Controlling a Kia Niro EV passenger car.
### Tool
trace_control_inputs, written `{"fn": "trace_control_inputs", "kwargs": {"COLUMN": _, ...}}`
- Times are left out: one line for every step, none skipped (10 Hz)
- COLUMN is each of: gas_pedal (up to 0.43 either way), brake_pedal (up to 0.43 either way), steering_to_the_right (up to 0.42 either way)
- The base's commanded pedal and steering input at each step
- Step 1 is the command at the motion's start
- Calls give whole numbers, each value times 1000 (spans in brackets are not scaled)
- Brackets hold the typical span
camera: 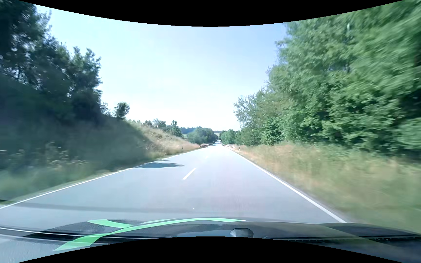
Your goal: Follow the waypoints while adhering to traffic rules and regulations
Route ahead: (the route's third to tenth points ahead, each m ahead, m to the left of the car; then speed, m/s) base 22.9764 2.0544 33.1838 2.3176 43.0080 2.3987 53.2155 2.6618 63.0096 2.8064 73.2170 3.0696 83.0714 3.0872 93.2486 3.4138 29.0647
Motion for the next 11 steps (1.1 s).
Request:
{"fn": "trace_control_inputs", "kwargs": {"gas_pedal": 220, "brake_pedal": 0, "steering_to_the_right": -5}}
{"fn": "trace_control_inputs", "kwargs": {"gas_pedal": 197, "brake_pedal": 0, "steering_to_the_right": -4}}
{"fn": "trace_control_inputs", "kwargs": {"gas_pedal": 197, "brake_pedal": 0, "steering_to_the_right": -3}}
{"fn": "trace_control_inputs", "kwargs": {"gas_pedal": 209, "brake_pedal": 0, "steering_to_the_right": -1}}
{"fn": "trace_control_inputs", "kwargs": {"gas_pedal": 228, "brake_pedal": 0, "steering_to_the_right": -1}}
{"fn": "trace_control_inputs", "kwargs": {"gas_pedal": 248, "brake_pedal": 0, "steering_to_the_right": -3}}
{"fn": "trace_control_inputs", "kwargs": {"gas_pedal": 248, "brake_pedal": 0, "steering_to_the_right": -3}}
{"fn": "trace_control_inputs", "kwargs": {"gas_pedal": 248, "brake_pedal": 0, "steering_to_the_right": -3}}
{"fn": "trace_control_inputs", "kwargs": {"gas_pedal": 248, "brake_pedal": 0, "steering_to_the_right": -3}}
{"fn": "trace_control_inputs", "kwargs": {"gas_pedal": 197, "brake_pedal": 0, "steering_to_the_right": -3}}
{"fn": "trace_control_inputs", "kwargs": {"gas_pedal": 177, "brake_pedal": 0, "steering_to_the_right": -3}}
